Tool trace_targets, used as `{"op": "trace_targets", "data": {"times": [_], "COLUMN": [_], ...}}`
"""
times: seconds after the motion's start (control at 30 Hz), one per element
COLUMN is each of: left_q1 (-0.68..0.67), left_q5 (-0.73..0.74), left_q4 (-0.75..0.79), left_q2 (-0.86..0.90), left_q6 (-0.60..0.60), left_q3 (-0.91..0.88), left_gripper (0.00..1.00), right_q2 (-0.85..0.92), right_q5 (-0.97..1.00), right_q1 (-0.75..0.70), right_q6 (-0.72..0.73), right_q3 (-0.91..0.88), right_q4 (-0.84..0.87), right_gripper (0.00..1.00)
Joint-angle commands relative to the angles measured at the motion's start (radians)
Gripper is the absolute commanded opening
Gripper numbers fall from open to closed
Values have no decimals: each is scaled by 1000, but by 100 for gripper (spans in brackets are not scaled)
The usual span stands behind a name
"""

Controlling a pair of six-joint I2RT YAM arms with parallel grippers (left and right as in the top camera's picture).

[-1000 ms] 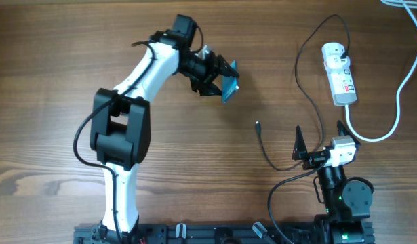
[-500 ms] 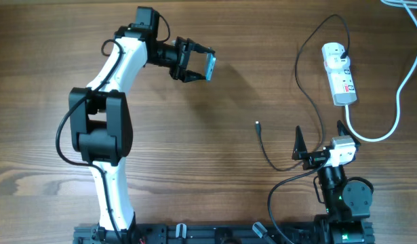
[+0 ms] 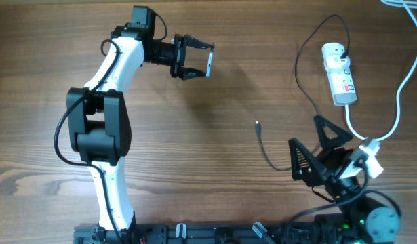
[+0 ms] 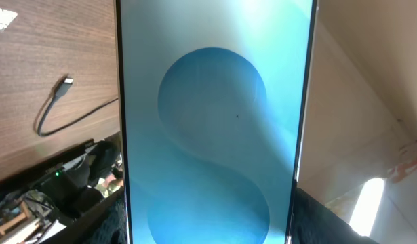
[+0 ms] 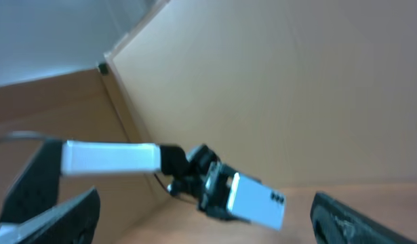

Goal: Plug charger to phone and switch on socket

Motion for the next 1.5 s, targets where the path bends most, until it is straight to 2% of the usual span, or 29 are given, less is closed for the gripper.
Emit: {"op": "trace_targets", "data": {"times": [0.0, 0.17, 0.2, 0.27, 0.3, 0.33, 0.4, 0.43, 0.47, 0.53, 0.57, 0.63, 0.9, 1.07, 1.33, 1.47], "left_q1": [6, 6, 6, 6, 4, 1, -6, -10, -16, -27, -33, -54, -118, -156, -189, -189], "left_q5": [54, 54, 54, 54, 53, 49, 23, 0, -40, -88, -101, -113, -113, -209, -219, -185], "left_q4": [3, 3, 3, 3, 3, 3, 3, 3, 3, 3, 3, 3, 3, 3, 3, 3], "left_q2": [-48, -48, -48, -48, -48, -48, -48, -48, -48, -48, -48, -48, -48, -48, -48, -48], "left_q6": [-2, -2, -2, -2, -2, -2, -2, -2, -2, -7, -10, -10, -55, -55, -62, -62], "left_q3": [0, 0, 0, 0, 0, 0, 0, 0, 0, 0, 0, 0, 0, 0, 0, 0], "left_gripper": [63, 63, 63, 63, 63, 63, 63, 63, 63, 63, 63, 62, 62, 62, 62, 63], "right_q2": [249, 834, 957, 1130, 1211, 1258, 1311, 1331, 1347, 1363, 1374, 1417, 1529, 1582, 1644, 1645], "right_q5": [-37, -32, -147, -585, -784, -768, -502, -246, 105, 511, 626, 660, 687, 710, 829, 840], "right_q1": [3, 10, 27, 44, 55, 74, 137, 209, 310, 445, 490, 520, 531, 556, 565, 565], "right_q6": [-243, -516, -575, -666, -577, -455, -393, -380, -279, -147, -97, -7, 141, 186, 272, 272], "right_q3": [351, 995, 1111, 1226, 1231, 1231, 1231, 1231, 1231, 1231, 1231, 1235, 1234, 1234, 1231, 1231], "right_q4": [-296, -950, -1034, -1066, -930, -853, -851, -880, -909, -945, -964, -1007, -1002, -1003, -998, -975], "right_gripper": [100, 100, 100, 100, 100, 100, 99, 99, 100, 100, 99, 99, 98, 83, 66, 50]}}
